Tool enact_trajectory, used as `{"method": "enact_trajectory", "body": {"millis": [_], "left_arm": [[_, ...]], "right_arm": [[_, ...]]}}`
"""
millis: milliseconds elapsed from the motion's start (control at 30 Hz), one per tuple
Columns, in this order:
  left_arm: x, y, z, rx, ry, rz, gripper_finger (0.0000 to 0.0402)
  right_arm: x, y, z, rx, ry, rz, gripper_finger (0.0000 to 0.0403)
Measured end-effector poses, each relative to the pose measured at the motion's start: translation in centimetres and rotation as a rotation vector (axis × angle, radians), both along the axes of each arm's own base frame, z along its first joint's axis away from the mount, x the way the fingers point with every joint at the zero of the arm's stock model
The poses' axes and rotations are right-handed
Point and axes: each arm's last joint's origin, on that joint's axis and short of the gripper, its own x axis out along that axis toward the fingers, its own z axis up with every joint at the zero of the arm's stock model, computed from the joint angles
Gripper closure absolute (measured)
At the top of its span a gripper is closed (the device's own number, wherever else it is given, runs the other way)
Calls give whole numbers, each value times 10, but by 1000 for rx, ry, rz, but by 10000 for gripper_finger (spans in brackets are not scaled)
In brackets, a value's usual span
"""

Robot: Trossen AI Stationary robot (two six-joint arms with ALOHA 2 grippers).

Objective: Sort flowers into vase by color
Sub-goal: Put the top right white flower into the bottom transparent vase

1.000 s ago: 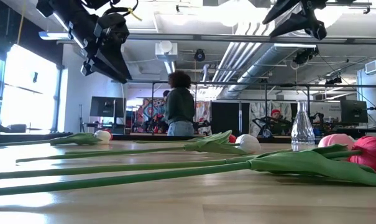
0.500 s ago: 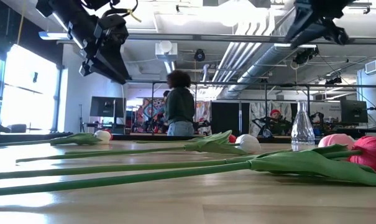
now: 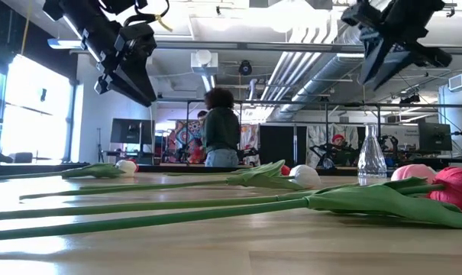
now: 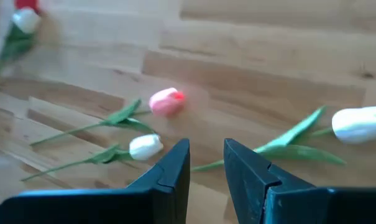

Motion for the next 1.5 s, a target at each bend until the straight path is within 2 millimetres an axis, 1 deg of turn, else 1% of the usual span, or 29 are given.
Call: {"method": "enact_trajectory", "body": {"millis": [233,433,633,700,767,900,1067,1167,1300,1433,1500], "left_arm": [[-1,0,-1,-10,17,9,303],[-3,-1,-3,-24,43,2,303],[-3,-3,-3,-14,47,-26,303],[-2,-8,-2,8,45,-60,303],[-1,-16,2,67,12,-72,303],[-3,-35,19,179,-112,-129,303],[-8,-35,25,215,-135,-155,303],[-8,-34,25,196,-134,-168,303],[-8,-36,24,190,-129,-173,303],[-15,-39,22,199,-79,-164,303],[-20,-36,13,209,-5,-144,303]], "right_arm": [[7,0,-8,57,46,-28,315],[10,1,-7,65,16,-31,315],[-2,1,-11,76,90,-218,315],[-4,3,-12,101,104,-234,315],[-3,6,-12,130,99,-228,315],[-4,13,-12,152,94,-229,315],[-4,21,-17,160,128,-267,315],[4,25,-24,165,151,-296,315],[25,28,-36,185,145,-263,315],[48,27,-42,187,36,-197,315],[60,28,-41,194,-52,-163,315]]}}
